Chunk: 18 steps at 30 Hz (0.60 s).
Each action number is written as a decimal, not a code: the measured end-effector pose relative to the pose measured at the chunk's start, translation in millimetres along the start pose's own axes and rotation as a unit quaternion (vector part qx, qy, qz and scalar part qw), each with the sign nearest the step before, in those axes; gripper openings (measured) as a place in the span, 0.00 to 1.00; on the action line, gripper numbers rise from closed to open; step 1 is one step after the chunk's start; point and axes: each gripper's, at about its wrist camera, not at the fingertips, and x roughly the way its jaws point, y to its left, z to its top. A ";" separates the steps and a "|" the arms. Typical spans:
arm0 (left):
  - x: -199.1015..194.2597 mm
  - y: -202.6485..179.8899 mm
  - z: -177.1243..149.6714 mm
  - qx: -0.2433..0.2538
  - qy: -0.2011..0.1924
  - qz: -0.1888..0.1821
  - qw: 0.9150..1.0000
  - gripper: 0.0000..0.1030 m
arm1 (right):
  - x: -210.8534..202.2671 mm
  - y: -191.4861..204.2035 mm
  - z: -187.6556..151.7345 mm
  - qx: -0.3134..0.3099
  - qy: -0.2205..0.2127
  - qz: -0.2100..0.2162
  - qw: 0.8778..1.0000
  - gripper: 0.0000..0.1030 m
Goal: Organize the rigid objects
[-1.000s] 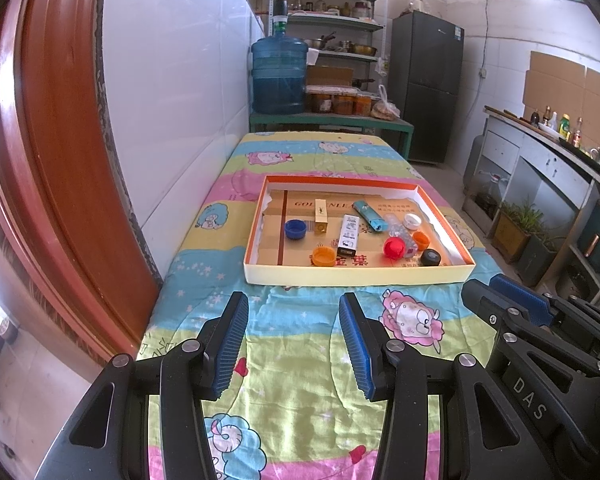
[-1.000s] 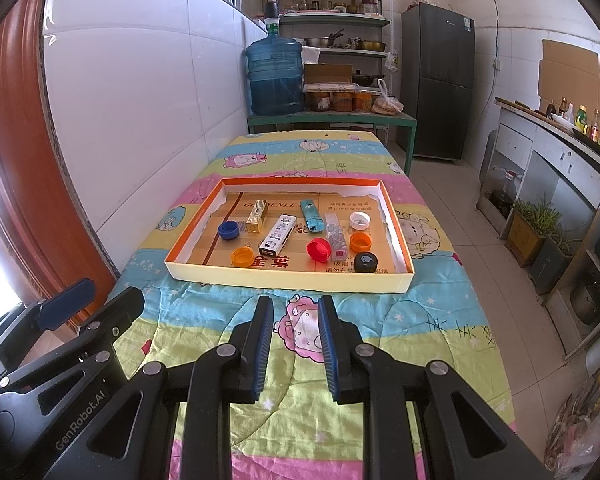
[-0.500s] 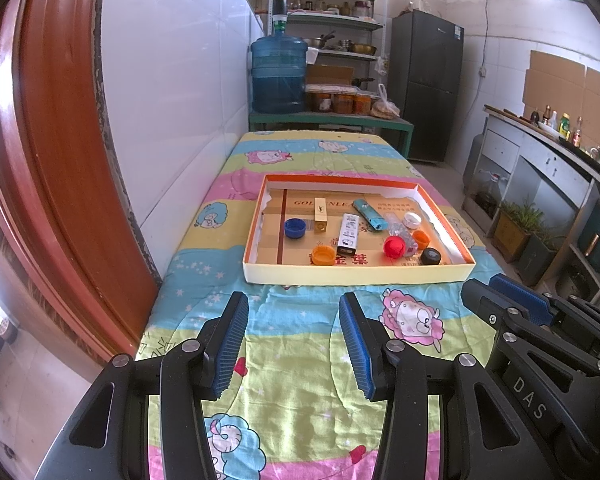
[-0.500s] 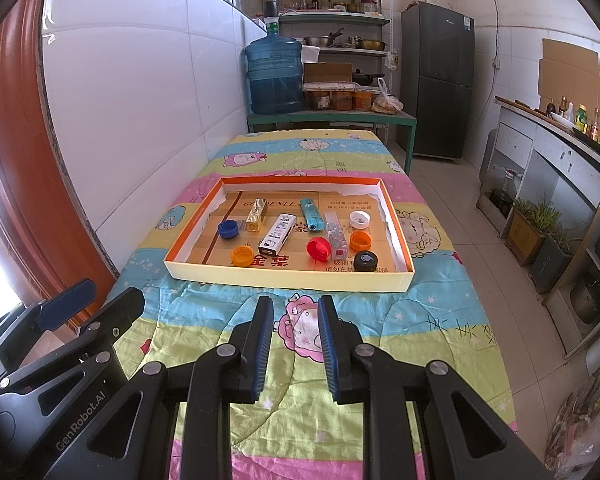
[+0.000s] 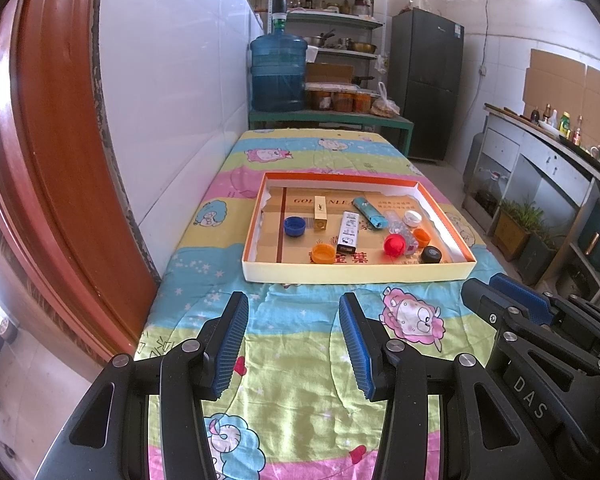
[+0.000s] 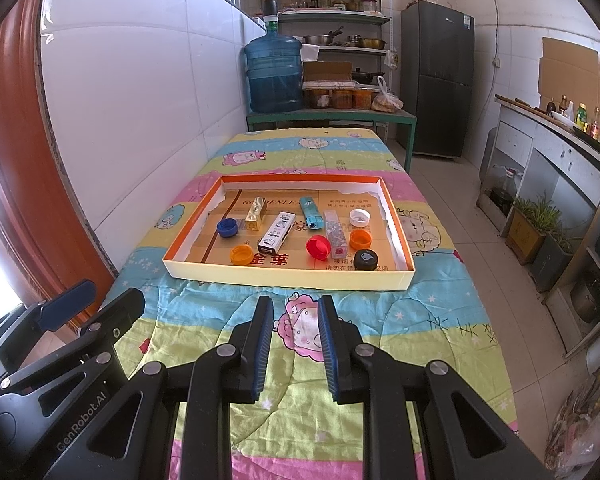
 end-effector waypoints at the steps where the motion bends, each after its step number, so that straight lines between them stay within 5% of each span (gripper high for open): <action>1: 0.0 0.0 0.0 0.000 0.000 0.000 1.000 0.47 | 0.0 0.0 0.0 0.000 0.000 0.000 1.000 0.22; 18: 1.1 -1.0 -5.4 0.003 0.002 -0.001 1.000 0.47 | 0.6 -0.2 0.1 0.000 0.000 0.000 1.000 0.22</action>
